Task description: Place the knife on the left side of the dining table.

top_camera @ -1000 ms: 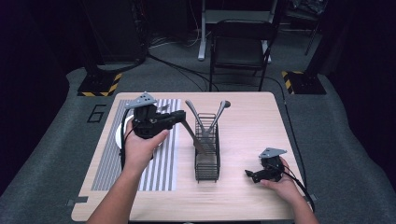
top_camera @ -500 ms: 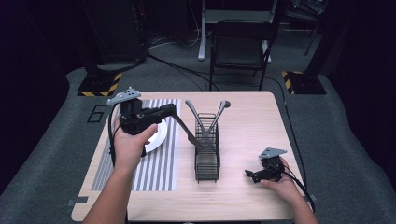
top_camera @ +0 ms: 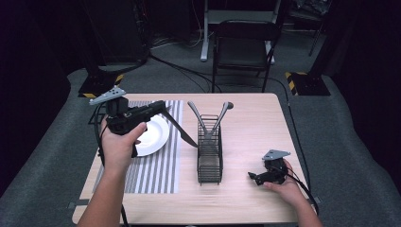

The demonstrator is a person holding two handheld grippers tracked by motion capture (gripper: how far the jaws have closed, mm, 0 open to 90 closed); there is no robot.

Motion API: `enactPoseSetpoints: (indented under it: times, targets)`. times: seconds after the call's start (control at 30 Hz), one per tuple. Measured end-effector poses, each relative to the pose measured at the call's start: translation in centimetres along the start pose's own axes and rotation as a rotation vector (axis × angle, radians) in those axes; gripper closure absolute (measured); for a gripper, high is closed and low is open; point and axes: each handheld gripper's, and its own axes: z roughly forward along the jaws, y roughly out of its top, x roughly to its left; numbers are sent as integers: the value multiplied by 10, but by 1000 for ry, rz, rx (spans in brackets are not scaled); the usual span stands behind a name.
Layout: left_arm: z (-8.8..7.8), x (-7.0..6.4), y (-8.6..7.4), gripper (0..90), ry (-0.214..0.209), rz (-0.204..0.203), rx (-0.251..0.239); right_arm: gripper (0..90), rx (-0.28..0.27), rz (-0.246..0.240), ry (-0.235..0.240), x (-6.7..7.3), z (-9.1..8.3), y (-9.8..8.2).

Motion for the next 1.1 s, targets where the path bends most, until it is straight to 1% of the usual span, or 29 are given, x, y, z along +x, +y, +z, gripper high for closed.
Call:
enactPoseSetpoints:
  times: [0.17,0.27,0.33,0.5,0.63,0.7,0.73,0.77,0.8,0.83,0.93,0.97,1.0,1.07,1.1]
  targets:
    - [-5,5,-1,834,20,-8,-5,0,0,0,0,0,0,0]
    - [-4,10,-5,834,34,-12,11,0,0,0,0,0,0,0]
    - [-2,13,-8,834,40,-21,19,0,0,0,0,0,0,0]
    - [4,24,-19,834,53,-55,45,0,0,0,0,0,0,0]
    - [8,35,-28,834,72,-85,62,0,0,-1,0,0,0,0]
    - [10,40,-33,834,81,-97,64,0,0,0,0,0,0,0]
    - [10,42,-35,834,86,-106,71,0,0,0,0,0,0,0]
    - [11,46,-38,834,93,-105,72,0,0,0,0,0,0,0]
    - [11,48,-40,834,97,-122,76,0,0,0,0,0,0,0]
    - [12,50,-42,835,98,-125,78,0,0,0,0,0,0,0]
    - [13,57,-49,834,110,-154,87,0,0,0,0,0,0,0]
    - [13,59,-51,834,114,-156,89,0,0,-1,1,0,0,0]
    - [13,61,-53,834,120,-157,87,0,2,2,3,0,0,0]
    - [12,64,-57,834,127,-178,86,0,0,0,0,0,0,0]
    - [11,66,-60,834,131,-181,86,0,0,0,0,0,0,0]
